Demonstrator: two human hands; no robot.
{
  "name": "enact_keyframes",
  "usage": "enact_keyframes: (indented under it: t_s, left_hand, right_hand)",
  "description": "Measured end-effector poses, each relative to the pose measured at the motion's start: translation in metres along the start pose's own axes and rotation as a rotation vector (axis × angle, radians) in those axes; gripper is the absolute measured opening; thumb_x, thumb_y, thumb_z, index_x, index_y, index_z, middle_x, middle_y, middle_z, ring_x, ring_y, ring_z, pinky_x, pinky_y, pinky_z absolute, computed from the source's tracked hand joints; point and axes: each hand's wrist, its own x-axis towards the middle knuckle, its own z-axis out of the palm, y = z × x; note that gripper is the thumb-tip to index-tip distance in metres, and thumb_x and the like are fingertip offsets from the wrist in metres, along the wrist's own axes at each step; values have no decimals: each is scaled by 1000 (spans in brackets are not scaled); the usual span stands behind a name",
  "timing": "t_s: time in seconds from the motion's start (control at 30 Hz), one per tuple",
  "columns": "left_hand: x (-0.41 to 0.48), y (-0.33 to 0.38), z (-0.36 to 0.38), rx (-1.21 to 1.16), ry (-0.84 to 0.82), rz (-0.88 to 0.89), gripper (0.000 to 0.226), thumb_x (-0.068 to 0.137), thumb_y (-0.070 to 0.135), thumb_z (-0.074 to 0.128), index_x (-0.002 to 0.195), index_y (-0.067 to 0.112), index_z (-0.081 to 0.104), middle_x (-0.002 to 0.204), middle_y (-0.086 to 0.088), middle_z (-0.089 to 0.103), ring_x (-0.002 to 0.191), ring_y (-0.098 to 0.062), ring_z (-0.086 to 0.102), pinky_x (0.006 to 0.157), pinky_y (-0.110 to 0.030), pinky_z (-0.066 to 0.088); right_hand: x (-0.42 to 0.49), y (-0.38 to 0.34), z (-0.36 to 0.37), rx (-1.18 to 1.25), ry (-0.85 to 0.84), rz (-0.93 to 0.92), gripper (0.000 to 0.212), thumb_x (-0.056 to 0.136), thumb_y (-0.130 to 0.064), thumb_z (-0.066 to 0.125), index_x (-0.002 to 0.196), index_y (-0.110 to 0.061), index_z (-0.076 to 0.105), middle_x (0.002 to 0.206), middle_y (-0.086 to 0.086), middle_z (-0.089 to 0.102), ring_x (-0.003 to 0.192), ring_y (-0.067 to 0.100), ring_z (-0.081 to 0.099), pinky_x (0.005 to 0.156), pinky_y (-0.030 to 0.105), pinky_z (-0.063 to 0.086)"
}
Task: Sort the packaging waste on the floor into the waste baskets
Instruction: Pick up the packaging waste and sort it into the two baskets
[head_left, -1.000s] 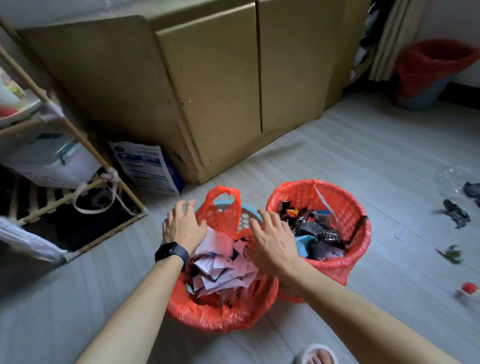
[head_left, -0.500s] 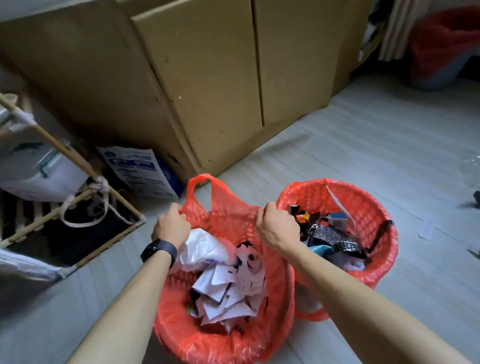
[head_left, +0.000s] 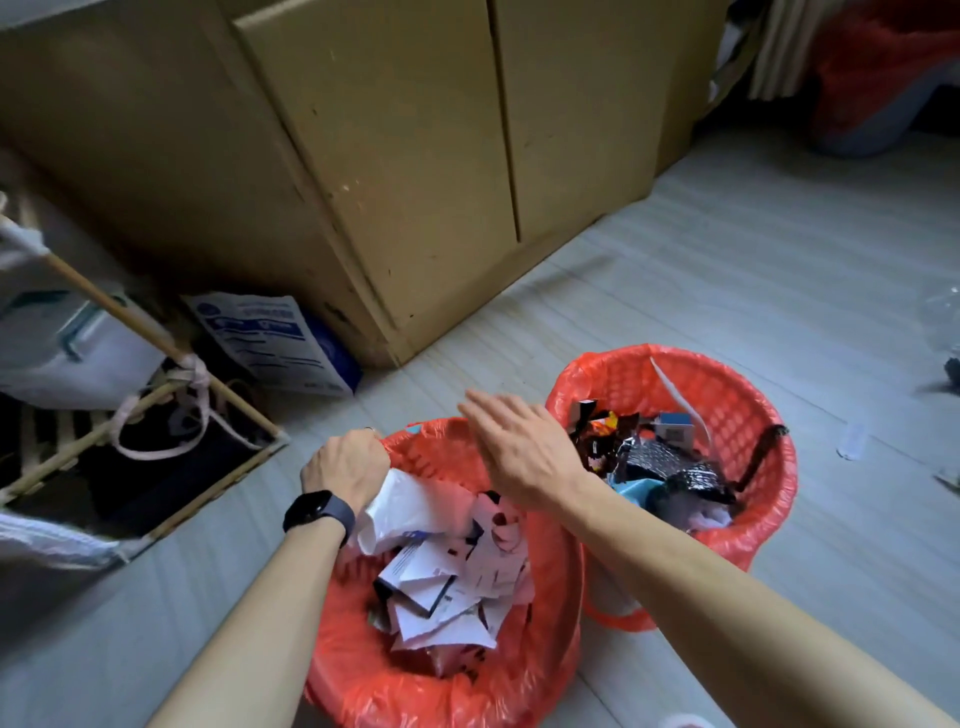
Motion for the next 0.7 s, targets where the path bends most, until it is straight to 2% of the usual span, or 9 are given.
enact_keyframes:
  t_s: [0.03, 0.1, 0.17, 0.27, 0.33, 0.4, 0.5, 0.6, 0.7]
  left_hand:
    - [-1, -1, -1, 11, -12, -30, 35, 94, 27, 36, 108, 18, 67, 123, -19, 63, 107, -41, 59, 87, -38, 46]
    - [-10, -7, 5, -45, -34, -98, 41, 95, 34, 32, 109, 17, 66, 125, -19, 62, 110, -40, 57, 88, -39, 43]
    - [-19, -14, 16, -158, -4, -108, 42, 96, 39, 32, 119, 20, 62, 133, -15, 57, 118, -38, 52, 95, -41, 40]
    - [-37, -25, 25, -124, 246, 95, 51, 95, 41, 40, 141, 20, 47, 149, -10, 41, 129, -32, 42, 105, -46, 34]
    - [-48, -28, 25, -94, 333, 228, 50, 91, 41, 44, 137, 24, 51, 147, -6, 43, 126, -28, 44, 104, -44, 35]
    - [-54, -28, 23, -185, 224, 265, 42, 90, 39, 45, 128, 26, 57, 136, -2, 52, 120, -26, 50, 102, -41, 39]
    - [-52, -28, 10, -286, 10, 182, 41, 88, 33, 55, 129, 30, 56, 133, -1, 54, 119, -26, 53, 104, -38, 42]
    - [-59, -17, -11, -142, -7, 174, 45, 87, 35, 50, 131, 29, 55, 139, 0, 48, 126, -26, 47, 107, -40, 39]
    - [-77, 19, -36, -86, 37, 274, 39, 90, 28, 51, 129, 27, 57, 139, 2, 47, 125, -26, 47, 105, -38, 39]
  right_hand:
    - [-2, -3, 5, 45, -79, 28, 46, 101, -43, 31, 135, -19, 49, 132, 5, 61, 111, 32, 61, 82, 42, 50]
    - [-4, -6, 10, 168, -199, 189, 36, 103, -44, 31, 118, -17, 49, 113, 15, 66, 100, 40, 63, 76, 44, 48]
    - [-5, -2, 8, 188, -231, 241, 33, 104, -43, 31, 108, -14, 47, 107, 19, 66, 97, 43, 63, 75, 44, 46]
    - [-20, -2, -2, 164, -187, 213, 44, 103, -44, 36, 135, -15, 44, 127, 15, 58, 113, 40, 56, 92, 44, 45]
    - [-36, -5, -5, 110, -100, 181, 58, 101, -46, 37, 147, -12, 35, 141, 13, 50, 122, 36, 50, 104, 44, 41]
    - [-54, -8, -11, 69, -56, 162, 63, 100, -48, 37, 149, -9, 34, 144, 13, 47, 125, 34, 48, 108, 42, 40]
    - [-77, -15, -24, 92, -60, 139, 62, 99, -46, 39, 149, -11, 34, 145, 10, 46, 126, 32, 47, 108, 41, 40]
    - [-96, -20, -48, 117, -63, 99, 56, 95, -36, 49, 147, -16, 37, 144, 9, 48, 125, 34, 49, 105, 44, 44]
    - [-113, -16, -85, 58, -34, 95, 51, 94, -32, 52, 142, -16, 45, 143, 8, 51, 127, 33, 48, 106, 42, 42]
